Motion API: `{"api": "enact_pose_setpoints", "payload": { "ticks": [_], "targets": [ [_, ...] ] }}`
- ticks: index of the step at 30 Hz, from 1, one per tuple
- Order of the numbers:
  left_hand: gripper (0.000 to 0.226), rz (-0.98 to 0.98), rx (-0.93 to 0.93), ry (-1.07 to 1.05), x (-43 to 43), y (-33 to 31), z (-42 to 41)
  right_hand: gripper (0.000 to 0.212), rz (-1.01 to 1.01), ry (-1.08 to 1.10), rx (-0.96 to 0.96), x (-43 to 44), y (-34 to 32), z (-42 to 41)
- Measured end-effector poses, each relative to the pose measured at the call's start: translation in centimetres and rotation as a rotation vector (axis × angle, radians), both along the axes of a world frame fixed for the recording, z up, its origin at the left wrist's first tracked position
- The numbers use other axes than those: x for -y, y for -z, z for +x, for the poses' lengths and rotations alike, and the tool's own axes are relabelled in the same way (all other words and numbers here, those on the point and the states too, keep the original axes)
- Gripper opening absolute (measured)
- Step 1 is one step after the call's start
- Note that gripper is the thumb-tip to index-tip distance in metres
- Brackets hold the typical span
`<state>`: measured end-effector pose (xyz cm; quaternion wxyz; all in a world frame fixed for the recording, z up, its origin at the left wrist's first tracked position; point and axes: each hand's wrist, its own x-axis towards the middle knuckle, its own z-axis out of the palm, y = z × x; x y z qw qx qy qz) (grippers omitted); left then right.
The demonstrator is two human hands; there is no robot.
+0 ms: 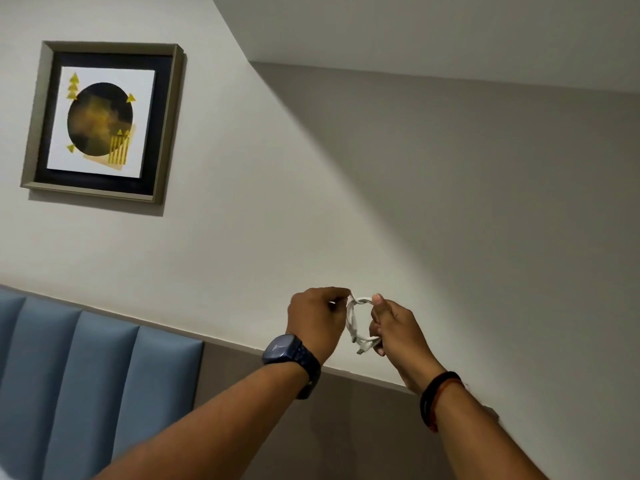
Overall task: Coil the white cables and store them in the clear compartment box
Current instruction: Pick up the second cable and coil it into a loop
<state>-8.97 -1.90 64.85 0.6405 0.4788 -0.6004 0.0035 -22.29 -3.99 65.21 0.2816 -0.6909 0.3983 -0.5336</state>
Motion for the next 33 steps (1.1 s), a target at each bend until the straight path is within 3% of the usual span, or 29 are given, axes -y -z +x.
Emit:
{"api": "enact_pose_setpoints", "payload": {
  "ticks": [3, 7, 11, 18, 22, 27, 30, 33],
  "targets": [
    [0.022, 0.079, 0.081, 0.015, -0.3, -0.3, -0.6, 0.041, -0.013, 0.077, -0.022, 0.1, 0.0, -0.4],
    [0.024, 0.16, 0.01, 0.163, -0.6, 0.1, -0.5, 0.041, -0.001, 0.094, -0.022, 0.0, 0.2, -0.9],
    [0.043, 0.234, -0.071, 0.192, 0.0, 0.3, -0.8, 0.041, -0.007, 0.101, -0.04, 0.0, 0.3, -0.9],
    [0.062, 0.306, 0.002, 0.187, 0.2, 0.1, -1.3, 0.041, -0.018, 0.125, -0.034, -0.2, 0.3, -0.9],
    [0.052, 0.328, 0.072, 0.195, -0.1, 0.0, -0.9, 0.042, -0.024, 0.136, -0.049, -0.3, 0.4, -1.2],
    [0.025, 0.284, 0.246, 0.188, -0.5, -0.6, 2.1, 0.043, -0.005, 0.197, -0.07, -0.3, 0.7, -2.9],
    [0.02, 0.227, 0.211, 0.179, -0.5, -1.1, 3.7, 0.043, 0.039, 0.121, -0.033, -0.5, 0.8, -2.9],
    [0.019, 0.172, 0.083, 0.188, -0.4, -1.2, 4.0, 0.044, 0.109, -0.041, 0.121, -1.0, 0.2, -2.0]
  ]
}}
